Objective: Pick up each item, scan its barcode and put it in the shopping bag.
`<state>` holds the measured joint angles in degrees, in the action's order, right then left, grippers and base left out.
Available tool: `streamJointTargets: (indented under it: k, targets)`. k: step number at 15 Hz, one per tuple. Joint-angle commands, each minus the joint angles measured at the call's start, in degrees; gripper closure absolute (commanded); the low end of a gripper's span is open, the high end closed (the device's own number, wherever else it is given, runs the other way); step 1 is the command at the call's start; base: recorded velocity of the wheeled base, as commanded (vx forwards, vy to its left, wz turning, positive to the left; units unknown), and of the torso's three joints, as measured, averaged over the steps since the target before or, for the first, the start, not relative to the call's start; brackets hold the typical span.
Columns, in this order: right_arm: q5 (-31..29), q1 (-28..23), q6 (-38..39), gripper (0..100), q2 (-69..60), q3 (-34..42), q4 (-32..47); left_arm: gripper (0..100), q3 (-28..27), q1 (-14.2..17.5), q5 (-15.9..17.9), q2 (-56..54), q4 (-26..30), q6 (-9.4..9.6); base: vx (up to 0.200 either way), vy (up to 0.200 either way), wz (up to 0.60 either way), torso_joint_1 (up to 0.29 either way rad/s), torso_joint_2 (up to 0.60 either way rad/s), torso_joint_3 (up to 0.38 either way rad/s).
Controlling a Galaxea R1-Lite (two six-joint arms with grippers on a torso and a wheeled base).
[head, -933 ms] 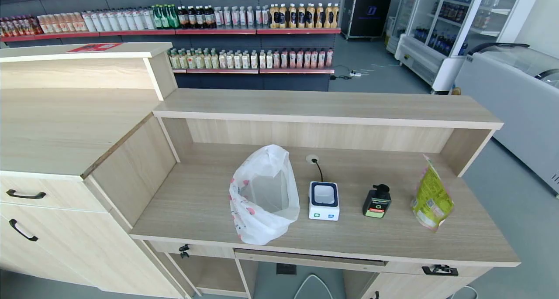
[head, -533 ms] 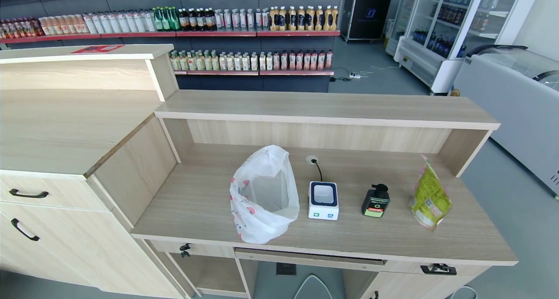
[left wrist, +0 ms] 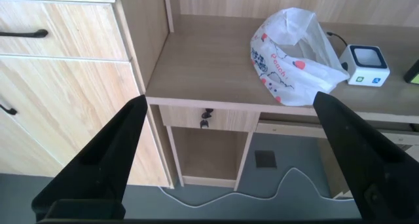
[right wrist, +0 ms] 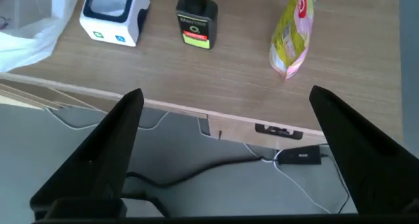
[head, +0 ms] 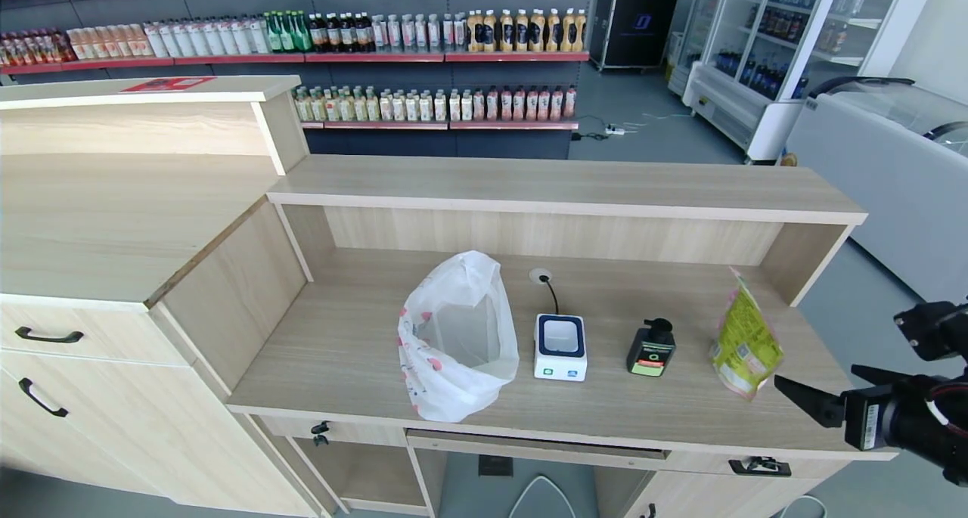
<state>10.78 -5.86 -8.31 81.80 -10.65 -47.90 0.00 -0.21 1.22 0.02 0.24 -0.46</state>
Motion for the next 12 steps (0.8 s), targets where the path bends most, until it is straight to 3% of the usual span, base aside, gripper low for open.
streamJointTargets:
  k: [1,4,7,12]
  targets:
    - [1.1,-6.4,-7.2,0,13.7,0.3,-1.7,0,0.0,0.0,0.0,0.1,0.0,-0.06,0.000,0.000,0.00,0.000,0.00,0.000]
    - [1.8,-9.3,-9.9,0,21.6,-1.4,-5.1,0,0.0,0.0,0.0,0.1,0.0,0.02,0.000,0.000,0.00,0.000,0.00,0.000]
    - [4.3,-8.9,-11.2,0,29.9,-3.9,-14.9,0,0.0,0.0,0.0,0.1,0.0,0.02,0.000,0.000,0.00,0.000,0.00,0.000]
    - [8.5,-6.9,-15.6,0,37.9,-6.7,-19.3,0,0.0,0.0,0.0,0.1,0.0,0.02,0.000,0.000,0.00,0.000,0.00,0.000]
